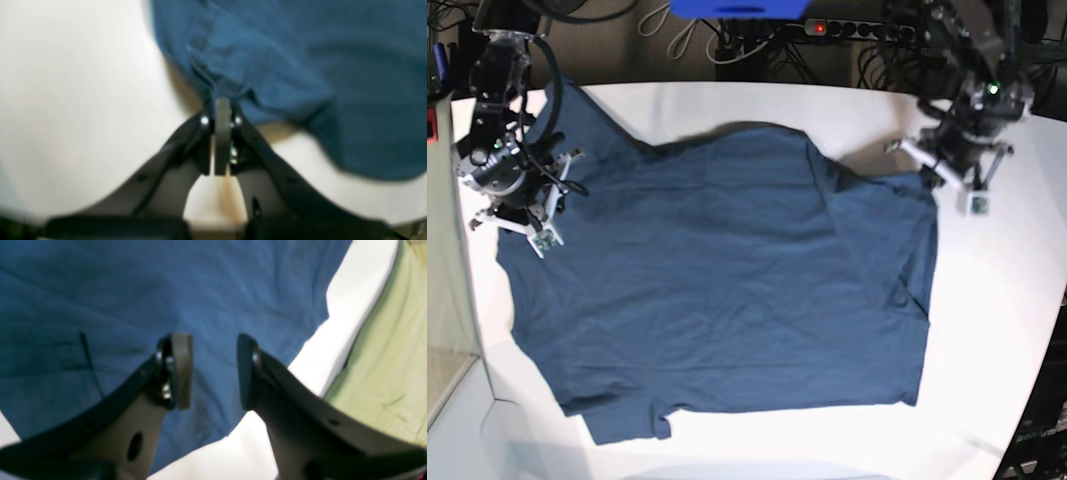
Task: Layout the t-shirt on the table in an organized manner, then fold the t-shirt properly
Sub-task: 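Pull the grasped fabric outward with the left gripper toward the table edge, then pull the shoulder corner outward with the left gripper to flatten the shirt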
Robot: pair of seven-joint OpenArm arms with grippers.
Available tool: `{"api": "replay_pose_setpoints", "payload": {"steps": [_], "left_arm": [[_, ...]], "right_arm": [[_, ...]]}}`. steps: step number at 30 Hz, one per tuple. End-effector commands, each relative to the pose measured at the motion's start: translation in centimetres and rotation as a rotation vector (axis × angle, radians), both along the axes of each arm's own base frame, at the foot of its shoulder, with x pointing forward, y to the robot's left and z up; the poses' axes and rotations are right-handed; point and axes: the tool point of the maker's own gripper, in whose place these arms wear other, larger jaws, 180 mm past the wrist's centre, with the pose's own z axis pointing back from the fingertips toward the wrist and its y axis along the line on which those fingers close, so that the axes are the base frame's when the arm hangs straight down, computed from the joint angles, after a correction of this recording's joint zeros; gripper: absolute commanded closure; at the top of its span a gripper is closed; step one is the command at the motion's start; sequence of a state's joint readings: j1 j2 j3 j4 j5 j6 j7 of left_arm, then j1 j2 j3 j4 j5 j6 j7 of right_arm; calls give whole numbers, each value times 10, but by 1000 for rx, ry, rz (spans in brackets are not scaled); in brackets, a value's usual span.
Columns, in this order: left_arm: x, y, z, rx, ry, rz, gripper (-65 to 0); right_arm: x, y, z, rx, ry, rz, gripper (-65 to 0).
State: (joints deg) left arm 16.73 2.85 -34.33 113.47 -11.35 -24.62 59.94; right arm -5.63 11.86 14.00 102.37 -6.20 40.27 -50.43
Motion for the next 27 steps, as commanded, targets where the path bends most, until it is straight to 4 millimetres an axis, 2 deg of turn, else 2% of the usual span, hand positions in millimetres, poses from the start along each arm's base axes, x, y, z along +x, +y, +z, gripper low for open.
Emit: {"api": "replay_pose_setpoints", "payload": {"steps": [1, 3, 6, 9, 14, 17, 20, 22, 24, 27], "left_arm": [[0, 11, 9, -2, -42, 32, -3], [-13, 39, 12, 7, -54, 104, -3], [-30, 59, 11, 10, -43, 137, -4], [-33, 69, 14, 13, -48, 144, -4], [-38, 69, 5, 2, -18, 147, -10], [-41, 68, -2, -16, 0, 157, -71], [-54, 66, -9, -22, 30, 157, -205], [-61, 67, -11, -18, 45, 158, -272], [-68, 67, -13, -16, 63, 160, -300], [-76, 66, -14, -11, 77, 147, -302]], "right_arm": [[8, -2, 11, -7, -41, 5, -235], [8, 3, 9, -5, -35, 21, -235], [6, 10, 7, -7, -24, 42, -235], [0, 10, 4, -8, -11, 43, -232], [-8, 11, 0, -6, 0, 47, -232], [-9, 11, -2, -4, 5, 46, -232], [-9, 11, -1, -5, 5, 45, -232], [-9, 11, -1, -5, 5, 45, -232], [-9, 11, -1, -5, 5, 45, -232], [-8, 11, -1, -5, 2, 46, -232]]}}
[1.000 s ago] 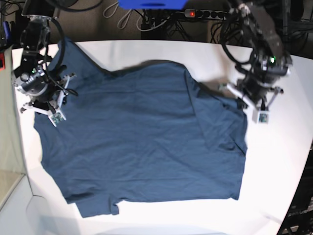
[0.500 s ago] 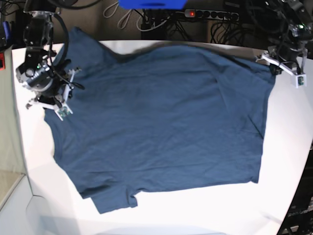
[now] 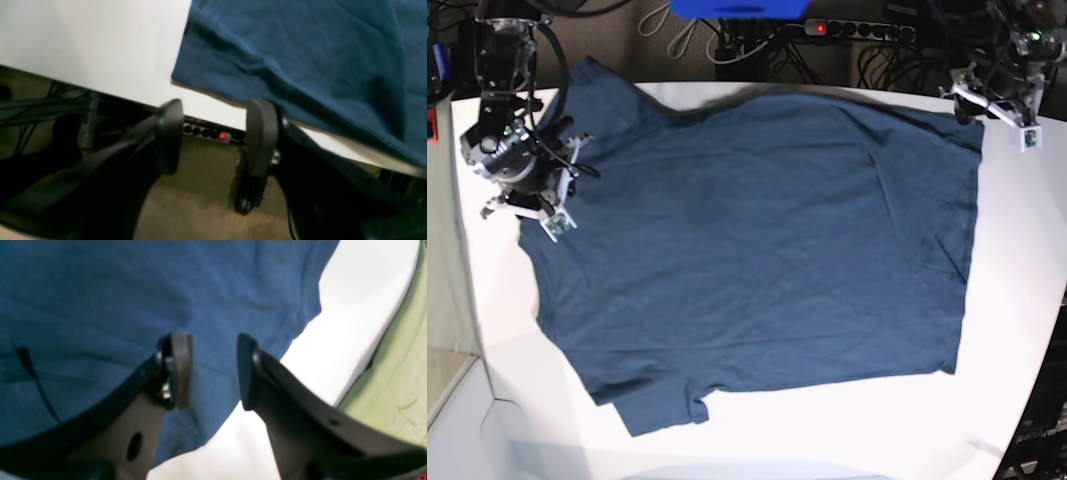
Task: Layout the t-shirt on the table in an organized manner, then fold the t-shirt properly
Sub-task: 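Pull the shoulder corner outward with the left gripper to flatten the shirt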
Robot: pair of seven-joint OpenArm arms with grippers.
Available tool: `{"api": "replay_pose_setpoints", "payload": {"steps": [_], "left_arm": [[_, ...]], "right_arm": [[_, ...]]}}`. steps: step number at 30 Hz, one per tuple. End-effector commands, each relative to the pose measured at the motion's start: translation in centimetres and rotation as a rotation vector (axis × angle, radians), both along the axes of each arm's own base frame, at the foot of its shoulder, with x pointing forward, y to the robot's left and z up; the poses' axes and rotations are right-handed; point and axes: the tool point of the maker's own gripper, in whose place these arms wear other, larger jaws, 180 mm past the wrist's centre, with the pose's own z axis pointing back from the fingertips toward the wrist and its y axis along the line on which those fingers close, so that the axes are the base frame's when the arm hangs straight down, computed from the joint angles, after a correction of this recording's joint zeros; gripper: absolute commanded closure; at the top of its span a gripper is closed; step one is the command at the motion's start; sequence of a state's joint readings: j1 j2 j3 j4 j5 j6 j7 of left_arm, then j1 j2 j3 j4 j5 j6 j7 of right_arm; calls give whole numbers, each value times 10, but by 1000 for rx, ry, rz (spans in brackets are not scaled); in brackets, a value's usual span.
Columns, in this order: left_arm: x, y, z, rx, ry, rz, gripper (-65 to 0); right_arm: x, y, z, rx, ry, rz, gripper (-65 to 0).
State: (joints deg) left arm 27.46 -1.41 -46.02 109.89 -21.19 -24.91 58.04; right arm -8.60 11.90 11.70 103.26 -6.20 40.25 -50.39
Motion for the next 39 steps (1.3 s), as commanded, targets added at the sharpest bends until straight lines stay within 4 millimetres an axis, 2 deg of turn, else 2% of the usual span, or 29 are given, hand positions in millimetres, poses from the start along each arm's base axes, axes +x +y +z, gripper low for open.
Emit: {"api": "replay_pose_setpoints", "payload": {"steps": [1, 5, 7, 9, 12, 17, 23, 25, 28, 34, 36, 39], "left_arm": [[5, -1, 12, 14, -45, -41, -302], [11, -6, 34, -29, -161, -93, -302], [32, -14, 47, -63, -251, -109, -302], [53, -18, 51, -87, -299, -103, -302], [81, -28, 33, -132, -283, -76, -302], [98, -36, -2, -135, -185, -89, -302], [87, -24, -25, -107, -133, -65, -302], [77, -17, -35, -91, -106, -61, -302], [65, -17, -50, -111, -71, -52, -302], [47, -12, -55, -96, -28, -53, -302], [37, -10, -54, -82, -13, -55, -302], [20, 5, -44, -36, -9, -23, -302]], "right_arm": [[8, -2, 11, -6, -42, 4, -232], [9, -2, 12, -5, -44, 4, -232], [10, -2, 12, -5, -45, 4, -232], [11, -2, 13, -5, -47, 4, -232], [11, 2, 12, 3, -48, 7, -232], [11, 7, 11, 8, -45, 18, -232], [16, 4, 6, 15, -34, 7, -231], [19, -1, -6, 26, -2, -16, -231], [21, -8, -27, 46, 58, -42, -231], [23, -5, -49, 105, 81, -46, -231], [23, -6, -51, 111, 81, -49, -231], [22, -12, -50, 113, 78, -71, -231]]}}
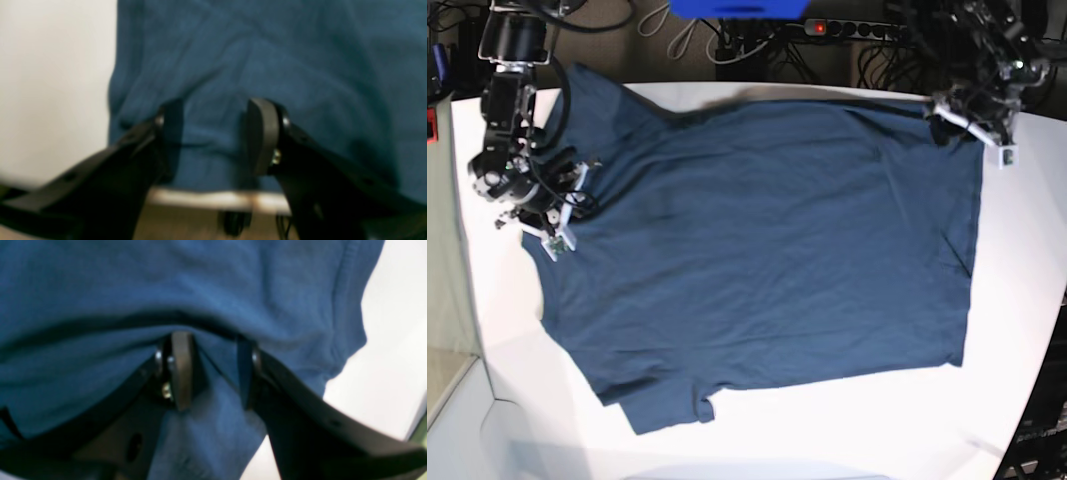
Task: Layout the t-shirt on the table in an organized manner, then fold the t-shirt properly
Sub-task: 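Pull the shoulder corner outward with the left gripper to flatten the shirt, then release and move both grippers onto the shirt's sides, grasping the fabric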
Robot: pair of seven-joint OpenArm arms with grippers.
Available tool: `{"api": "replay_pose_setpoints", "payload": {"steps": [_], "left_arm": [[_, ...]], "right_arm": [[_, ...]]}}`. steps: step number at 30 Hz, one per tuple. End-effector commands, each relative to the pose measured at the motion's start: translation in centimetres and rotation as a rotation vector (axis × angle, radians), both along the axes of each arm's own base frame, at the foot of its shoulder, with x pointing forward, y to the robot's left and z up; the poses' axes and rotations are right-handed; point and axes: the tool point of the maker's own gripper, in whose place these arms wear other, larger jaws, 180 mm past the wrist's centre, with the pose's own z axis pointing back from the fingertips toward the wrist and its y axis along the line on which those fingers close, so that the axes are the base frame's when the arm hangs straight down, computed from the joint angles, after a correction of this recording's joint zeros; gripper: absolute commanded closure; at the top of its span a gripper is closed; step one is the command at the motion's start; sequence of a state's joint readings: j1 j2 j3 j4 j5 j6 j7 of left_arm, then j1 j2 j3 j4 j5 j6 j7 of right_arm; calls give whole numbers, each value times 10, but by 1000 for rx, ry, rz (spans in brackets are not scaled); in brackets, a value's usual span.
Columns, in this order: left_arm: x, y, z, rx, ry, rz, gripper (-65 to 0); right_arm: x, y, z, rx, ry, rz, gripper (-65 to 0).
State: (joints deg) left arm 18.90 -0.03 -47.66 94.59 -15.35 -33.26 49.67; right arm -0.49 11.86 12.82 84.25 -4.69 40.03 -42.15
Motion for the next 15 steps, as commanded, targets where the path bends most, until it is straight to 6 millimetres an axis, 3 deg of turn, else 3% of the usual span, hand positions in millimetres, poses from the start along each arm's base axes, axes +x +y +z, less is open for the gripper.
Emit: {"api": "replay_pose_setpoints", "payload": {"steps": [1, 9, 15], "left_arm": [[-13, 13, 4, 46, 37, 10, -302], [-59, 44, 27, 156, 120, 56, -302], [-66, 64, 73, 297, 132, 17, -302]], "right_arm": [[-6, -12, -4, -51, 41, -11, -231], [0, -11, -1, -49, 30, -10, -231], [1, -8, 0, -44, 26, -7, -231]]}}
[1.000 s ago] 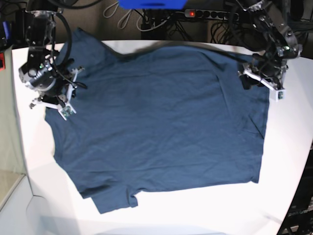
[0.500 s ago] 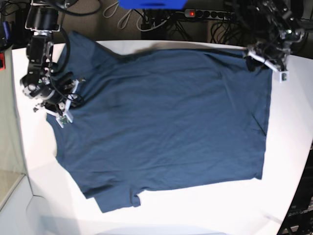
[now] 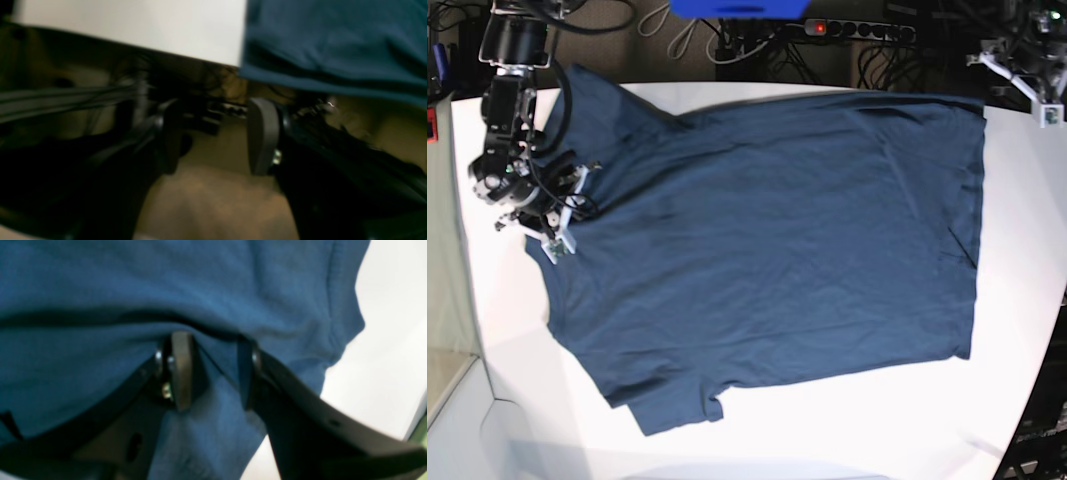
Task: Layout the t-shirt on the table in an organized manner, then fold the t-shirt properly
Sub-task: 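Release and move both grippers onto the shirt's sides, grasping the fabric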
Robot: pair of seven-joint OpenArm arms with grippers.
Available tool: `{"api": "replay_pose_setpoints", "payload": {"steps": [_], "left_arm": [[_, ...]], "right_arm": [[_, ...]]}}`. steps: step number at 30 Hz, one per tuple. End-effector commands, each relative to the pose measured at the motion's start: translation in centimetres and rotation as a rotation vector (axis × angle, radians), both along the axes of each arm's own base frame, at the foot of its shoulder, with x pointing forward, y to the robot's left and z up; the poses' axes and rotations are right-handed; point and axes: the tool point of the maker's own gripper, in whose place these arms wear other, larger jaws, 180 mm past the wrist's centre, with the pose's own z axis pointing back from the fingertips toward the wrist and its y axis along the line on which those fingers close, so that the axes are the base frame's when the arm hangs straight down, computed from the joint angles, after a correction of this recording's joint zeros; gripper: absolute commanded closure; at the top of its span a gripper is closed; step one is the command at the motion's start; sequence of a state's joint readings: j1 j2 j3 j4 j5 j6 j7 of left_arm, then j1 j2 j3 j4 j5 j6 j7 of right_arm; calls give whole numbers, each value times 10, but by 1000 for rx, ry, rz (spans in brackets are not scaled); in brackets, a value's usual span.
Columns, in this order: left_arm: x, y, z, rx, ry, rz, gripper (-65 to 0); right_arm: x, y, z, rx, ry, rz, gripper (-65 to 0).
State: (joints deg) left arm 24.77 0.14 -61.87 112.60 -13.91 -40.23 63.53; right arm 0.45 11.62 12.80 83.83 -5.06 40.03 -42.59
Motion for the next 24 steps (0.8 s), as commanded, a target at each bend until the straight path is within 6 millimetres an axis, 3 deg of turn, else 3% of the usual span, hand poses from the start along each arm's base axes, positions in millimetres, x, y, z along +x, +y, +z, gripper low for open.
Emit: {"api": "replay_pose_setpoints", "payload": {"steps": [1, 6, 11, 14, 16, 20, 24], "left_arm": [[13, 5, 13, 26, -45, 2, -302], [63, -2, 28, -4, -157, 16, -302], [128, -43, 40, -94, -274, -52, -302], [174, -83, 48, -169, -346, -154, -302], [198, -105, 51, -211, -366, -222, -302], [255, -145, 42, -388, -443, -209, -302], [288, -163, 10, -500, -453, -179, -302]], "right_arm": [[-2, -8, 0, -42, 24, -4, -231], [7, -10, 21, -68, -38, 4, -232], [7, -2, 59, -110, -148, 38, -232], [7, 5, 86, -134, -226, 61, -232], [6, 8, 94, -140, -248, 70, -232], [18, 18, 89, -100, -248, 63, -232], [35, 20, 73, -59, -209, 46, -232]]}}
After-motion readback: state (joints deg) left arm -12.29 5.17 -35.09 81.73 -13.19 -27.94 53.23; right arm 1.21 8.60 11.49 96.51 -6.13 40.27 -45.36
